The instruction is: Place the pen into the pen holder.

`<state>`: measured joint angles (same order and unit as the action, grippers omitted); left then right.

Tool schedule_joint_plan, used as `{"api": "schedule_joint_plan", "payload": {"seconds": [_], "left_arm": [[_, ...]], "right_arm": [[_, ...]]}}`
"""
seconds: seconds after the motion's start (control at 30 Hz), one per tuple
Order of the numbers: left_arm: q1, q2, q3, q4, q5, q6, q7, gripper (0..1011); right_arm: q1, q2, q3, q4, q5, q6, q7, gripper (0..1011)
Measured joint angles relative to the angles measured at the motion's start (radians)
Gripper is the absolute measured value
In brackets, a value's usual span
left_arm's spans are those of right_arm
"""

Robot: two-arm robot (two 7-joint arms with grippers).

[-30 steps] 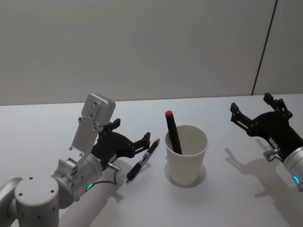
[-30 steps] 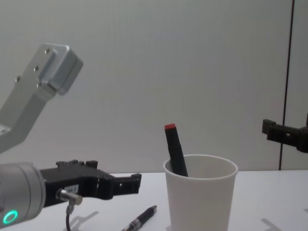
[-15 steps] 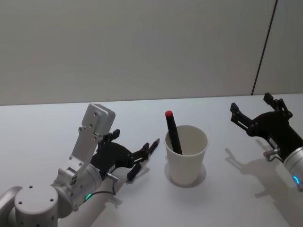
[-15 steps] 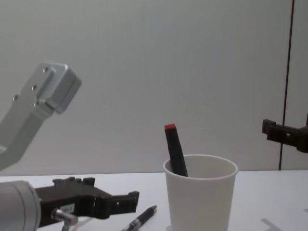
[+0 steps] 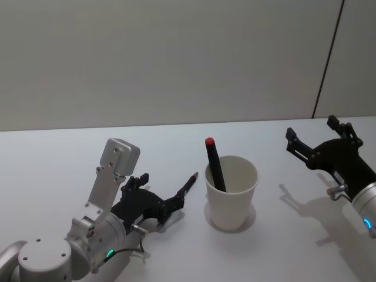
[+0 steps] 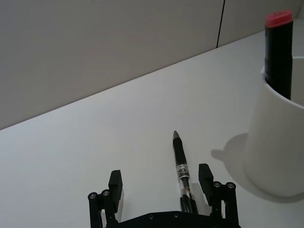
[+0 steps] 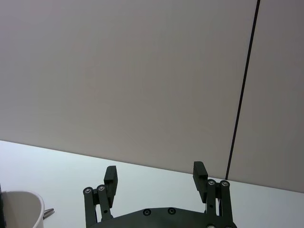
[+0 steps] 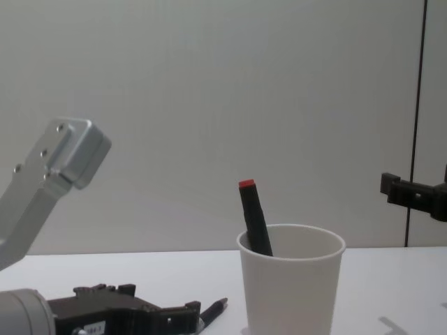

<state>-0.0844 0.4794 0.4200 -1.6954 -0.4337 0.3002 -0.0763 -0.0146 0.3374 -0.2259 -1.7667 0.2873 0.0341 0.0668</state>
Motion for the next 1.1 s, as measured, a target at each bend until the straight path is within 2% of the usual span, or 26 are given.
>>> {"api": "schedule_joint_plan", "payload": {"seconds": [0.47,1.1], "left_arm": [[0.000,-0.006,-0.001,0.009,-0.012,0.038,-0.023,1001],[-0.002,-0.009,0.002,-0.001,0.030,0.105,-0.030,1001]], "right_arm": [[0.000,0.000,0.000,0.000,0.000,0.000,0.000,1001],[0.000,0.000,0.000,0.000,0.000,0.000,0.000,1001]]}}
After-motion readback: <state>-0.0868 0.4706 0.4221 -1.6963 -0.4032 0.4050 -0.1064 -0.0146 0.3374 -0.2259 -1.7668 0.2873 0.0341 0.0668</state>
